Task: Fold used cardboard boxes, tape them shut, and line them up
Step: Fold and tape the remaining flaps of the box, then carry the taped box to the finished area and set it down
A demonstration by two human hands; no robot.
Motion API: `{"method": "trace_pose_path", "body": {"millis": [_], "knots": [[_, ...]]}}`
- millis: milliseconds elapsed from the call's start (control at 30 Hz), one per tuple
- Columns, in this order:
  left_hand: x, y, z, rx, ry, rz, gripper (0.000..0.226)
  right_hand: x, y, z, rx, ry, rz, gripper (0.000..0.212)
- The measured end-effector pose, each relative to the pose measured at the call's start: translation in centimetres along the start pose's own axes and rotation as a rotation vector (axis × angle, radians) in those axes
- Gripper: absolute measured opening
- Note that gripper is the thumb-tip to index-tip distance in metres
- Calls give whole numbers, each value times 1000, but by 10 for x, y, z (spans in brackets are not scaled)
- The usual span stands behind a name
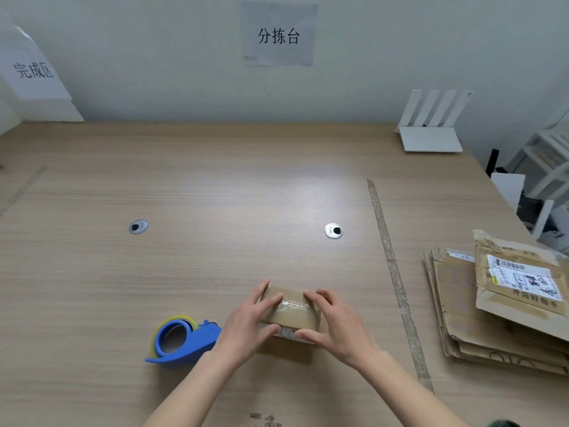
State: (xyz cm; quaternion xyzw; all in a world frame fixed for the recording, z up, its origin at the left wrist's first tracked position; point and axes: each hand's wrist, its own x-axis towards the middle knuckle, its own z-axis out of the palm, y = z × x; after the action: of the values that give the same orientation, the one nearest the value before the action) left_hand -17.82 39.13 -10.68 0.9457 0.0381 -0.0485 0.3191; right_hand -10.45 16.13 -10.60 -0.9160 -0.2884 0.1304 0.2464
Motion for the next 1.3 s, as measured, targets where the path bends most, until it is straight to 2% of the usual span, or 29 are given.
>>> {"method": "trace_pose_path", "body": {"millis": [233, 333, 500, 667, 767, 833, 967, 1100, 1133, 1200, 1233, 1300], "knots": [[-5, 8, 7, -46, 22, -33, 66, -9, -6, 5, 41, -67, 61, 84], [-5, 14, 4, -66, -21, -56, 68, -10, -10, 0, 74, -88, 90, 86], [-11, 23, -31, 50, -62, -73, 86, -18, -21, -24, 116, 55, 194, 82], [-31, 39, -83, 131, 17, -142, 71, -25, -48, -60, 183, 124, 248, 89], [-41, 55, -115, 133, 113, -193, 66, -23, -75, -85, 368, 205, 377, 82], [-47, 67, -140, 93, 151, -236, 66, -17, -101, -108, 597, 222, 438, 76], [-55, 97, -195, 18, 272, -287, 64, 2, -163, -155, 1015, 222, 401, 74], [-72, 128, -247, -115, 375, -336, 68, 10, -229, -192, 1135, 238, 317, 80], [-76, 133, -258, -164, 392, -353, 72, 10, -247, -199, 1142, 233, 297, 76], [-83, 138, -280, -287, 410, -370, 79, 7, -283, -210, 1138, 221, 253, 52], [-87, 141, -290, -374, 408, -368, 80, 4, -301, -213, 1134, 208, 233, 39], [-97, 145, -314, -625, 393, -349, 82, 2, -334, -215, 1136, 190, 208, 28]]}}
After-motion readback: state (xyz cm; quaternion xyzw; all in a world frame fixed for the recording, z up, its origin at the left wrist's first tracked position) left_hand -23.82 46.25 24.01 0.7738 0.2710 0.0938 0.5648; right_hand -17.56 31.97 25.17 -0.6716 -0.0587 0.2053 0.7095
